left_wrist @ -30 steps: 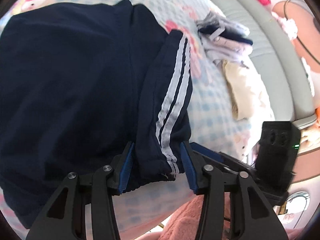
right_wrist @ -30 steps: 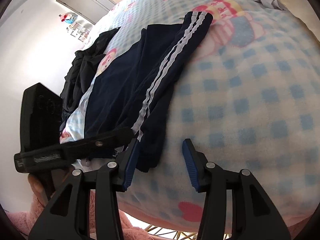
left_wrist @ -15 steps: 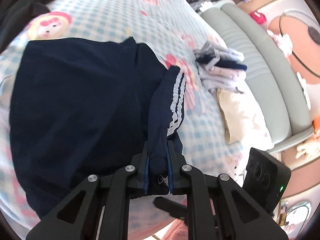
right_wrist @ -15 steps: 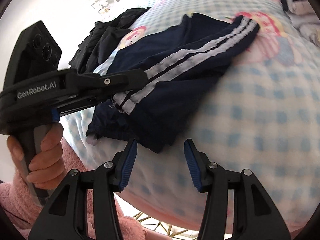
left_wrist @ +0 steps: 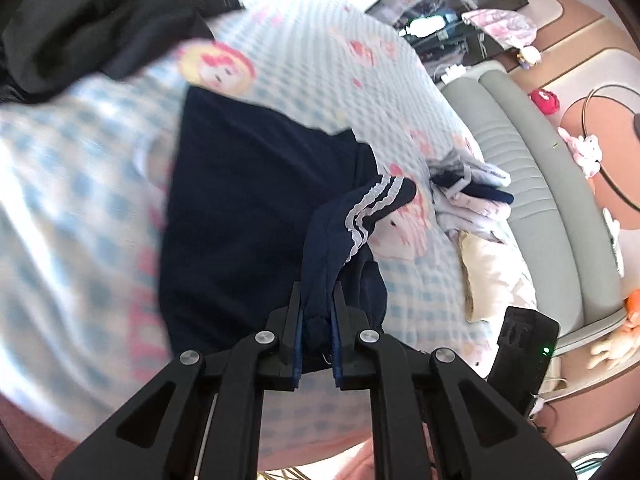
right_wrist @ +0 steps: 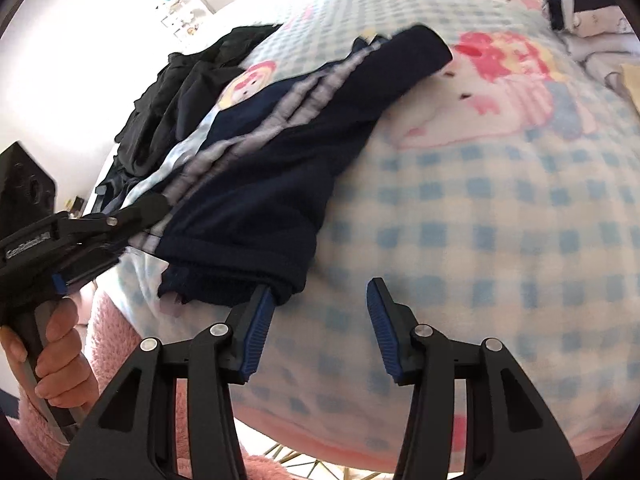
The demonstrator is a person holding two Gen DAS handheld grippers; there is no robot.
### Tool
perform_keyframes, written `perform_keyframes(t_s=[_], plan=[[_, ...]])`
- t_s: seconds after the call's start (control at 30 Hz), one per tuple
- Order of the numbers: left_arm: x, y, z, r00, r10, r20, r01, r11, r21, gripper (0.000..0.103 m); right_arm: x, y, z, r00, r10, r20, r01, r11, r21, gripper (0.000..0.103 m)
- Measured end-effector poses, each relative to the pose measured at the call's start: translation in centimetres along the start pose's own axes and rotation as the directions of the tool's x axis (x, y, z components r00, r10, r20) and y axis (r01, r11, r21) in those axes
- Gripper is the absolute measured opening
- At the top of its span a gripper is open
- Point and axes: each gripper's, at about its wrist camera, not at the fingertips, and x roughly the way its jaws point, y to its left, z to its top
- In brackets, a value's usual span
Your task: Fold clothes
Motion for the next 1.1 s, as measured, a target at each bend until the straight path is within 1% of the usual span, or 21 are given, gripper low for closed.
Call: perform_keyframes(t_s=[0.03, 0.1, 0.17, 0.2, 0.23, 0.27, 0.37, 0.43, 0.47, 0.5, 0.53, 0.6, 0.7, 0.8, 0.87, 0.9, 0.93, 0.97, 1.0, 1.03, 1.1], plan=[[-0.6, 0.3, 0.0, 1.0, 0.004, 0.014, -0.004, 1.0, 0.002, 0.011, 0.3, 0.2, -0.1, 1.0, 0.0, -0.011, 0.0, 1.0, -0.001, 0.049], [-0.5, 1.5, 0.1, 1.0, 0.015, 0.005, -0.014, 1.0, -0.019, 0.011, 0.8, 0.3, -0.3, 1.0, -0.005, -0.027, 0.005, 1.0, -0.002, 0.049], [0.2, 3.6, -0.2, 0.997, 0.072, -0.031, -0.074, 0.995, -0.066, 0.011, 0.7, 0.3, -0.4, 0.999, 0.02, -0.028, -0.019, 1.0, 0.011, 0.049], [0.4, 4.1, -0.4, 0.994, 0.096, -0.044, -0.1, 0.991, -0.091, 0.011, 0.2, 0.3, -0.4, 0.999, 0.038, -0.006, -0.038, 0.999, 0.016, 0.049], [0.3, 4.1, -0.8, 0.995, 0.093, -0.036, -0.097, 0.989, -0.112, 0.011, -0.7, 0.4, -0.4, 0.998, 0.056, 0.032, -0.056, 0.998, 0.009, 0.049], [-0.2, 3.9, -1.1, 0.997, 0.07, -0.01, -0.071, 0.991, -0.113, 0.011, -1.6, 0.5, -0.4, 0.995, 0.073, 0.063, -0.073, 0.997, -0.002, 0.049], [-1.2, 3.0, -1.4, 0.998, 0.052, 0.027, -0.051, 0.997, -0.055, 0.011, -3.5, 1.0, -0.3, 0.987, 0.117, 0.105, -0.114, 0.993, -0.037, 0.049], [-0.4, 3.5, -1.3, 0.996, 0.09, -0.006, -0.09, 0.994, -0.057, 0.011, -3.4, 1.0, 0.1, 0.985, 0.136, 0.108, -0.134, 0.991, -0.022, 0.049], [0.1, 3.8, -1.4, 0.996, 0.088, -0.03, -0.09, 0.993, -0.082, 0.011, -2.7, 1.3, 0.6, 0.986, 0.139, 0.096, -0.138, 0.99, -0.012, 0.049], [0.7, 4.2, -1.5, 0.995, 0.078, -0.055, -0.084, 0.99, -0.114, 0.011, -1.5, 2.0, 1.2, 0.989, 0.128, 0.08, -0.127, 0.992, -0.011, 0.049], [0.6, 4.4, -1.7, 0.996, 0.067, -0.059, -0.074, 0.989, -0.128, 0.011, -0.6, 2.4, 1.6, 0.992, 0.113, 0.06, -0.112, 0.994, -0.018, 0.049], [0.1, 3.8, -2.0, 0.996, 0.085, -0.042, -0.088, 0.992, -0.088, 0.011, 0.2, 3.1, 2.0, 0.992, 0.112, 0.052, -0.11, 0.993, -0.035, 0.047], [0.1, 4.3, -2.2, 0.992, 0.111, -0.054, -0.115, 0.99, -0.083, 0.011, 0.3, 3.6, 1.6, 0.989, 0.137, 0.057, -0.134, 0.99, -0.051, 0.047], [0.6, 5.6, -2.2, 0.986, 0.126, -0.107, -0.139, 0.983, -0.121, 0.013, 1.6, 2.9, 1.1, 0.999, 0.034, 0.005, -0.034, 0.999, -0.035, 0.044], [0.5, 4.9, -2.1, 0.98, 0.14, -0.138, -0.151, 0.986, -0.068, 0.016, 2.2, 2.4, 0.8, 0.999, -0.025, -0.024, 0.024, 0.999, -0.029, 0.044], [0.2, 4.5, -2.1, 0.979, 0.153, -0.137, -0.161, 0.986, -0.045, 0.02, 1.7, 2.3, 0.7, 1.0, -0.023, -0.015, 0.023, 0.999, -0.029, 0.044], [-0.2, 4.2, -2.1, 0.977, 0.167, -0.131, -0.172, 0.985, -0.023, 0.03, 1.2, 2.2, 0.7, 1.0, -0.022, -0.006, 0.021, 0.999, -0.029, 0.044], [-0.3, 4.1, -2.0, 0.977, 0.177, -0.12, -0.18, 0.984, -0.013, 0.037, 0.9, 2.2, 0.7, 1.0, -0.02, 0.002, 0.02, 0.999, -0.031, 0.045], [-0.4, 4.0, -1.9, 0.978, 0.179, -0.108, -0.181, 0.983, -0.008, 0.049, 0.8, 2.2, 1.0, 1.0, -0.015, 0.007, 0.015, 0.999, -0.033, 0.045], [-0.3, 4.1, -1.7, 0.98, 0.167, -0.106, -0.169, 0.985, -0.012, 0.051, 0.8, 2.2, 1.4, 1.0, -0.007, 0.011, 0.008, 1.0, -0.03, 0.045], [0.6, 4.6, -1.7, 0.978, 0.164, -0.129, -0.17, 0.985, -0.031, 0.051, 1.4, 2.2, 2.1, 1.0, 0.027, 0.001, -0.027, 1.0, -0.015, 0.045]])
